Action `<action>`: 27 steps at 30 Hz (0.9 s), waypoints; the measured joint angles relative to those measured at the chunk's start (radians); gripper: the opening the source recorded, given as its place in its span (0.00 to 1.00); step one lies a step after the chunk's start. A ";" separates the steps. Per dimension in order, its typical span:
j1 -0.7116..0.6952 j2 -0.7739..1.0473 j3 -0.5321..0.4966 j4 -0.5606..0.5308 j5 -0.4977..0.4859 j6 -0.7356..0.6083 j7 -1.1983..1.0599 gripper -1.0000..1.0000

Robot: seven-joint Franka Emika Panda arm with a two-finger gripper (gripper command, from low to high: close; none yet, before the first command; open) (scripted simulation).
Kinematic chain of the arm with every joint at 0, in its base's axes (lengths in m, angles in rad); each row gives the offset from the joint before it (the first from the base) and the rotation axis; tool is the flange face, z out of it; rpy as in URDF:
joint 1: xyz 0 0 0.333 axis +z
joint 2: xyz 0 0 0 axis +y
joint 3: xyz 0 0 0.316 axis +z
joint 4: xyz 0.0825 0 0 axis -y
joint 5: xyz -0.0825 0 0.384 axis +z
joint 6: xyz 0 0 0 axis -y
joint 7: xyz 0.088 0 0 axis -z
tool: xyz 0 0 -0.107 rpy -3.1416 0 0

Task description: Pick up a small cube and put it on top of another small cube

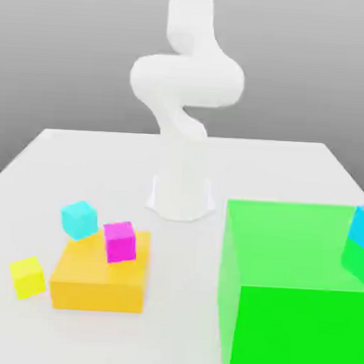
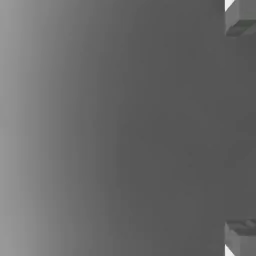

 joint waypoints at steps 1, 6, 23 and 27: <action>-0.023 0.039 -0.005 -0.013 -0.011 0.020 0.018 0.50; -0.127 0.223 -0.041 -0.076 -0.056 0.110 0.094 0.50; -0.421 0.843 -0.206 -0.283 0.097 0.423 0.133 0.50; -0.482 0.988 -0.141 -0.269 0.184 0.530 0.076 0.50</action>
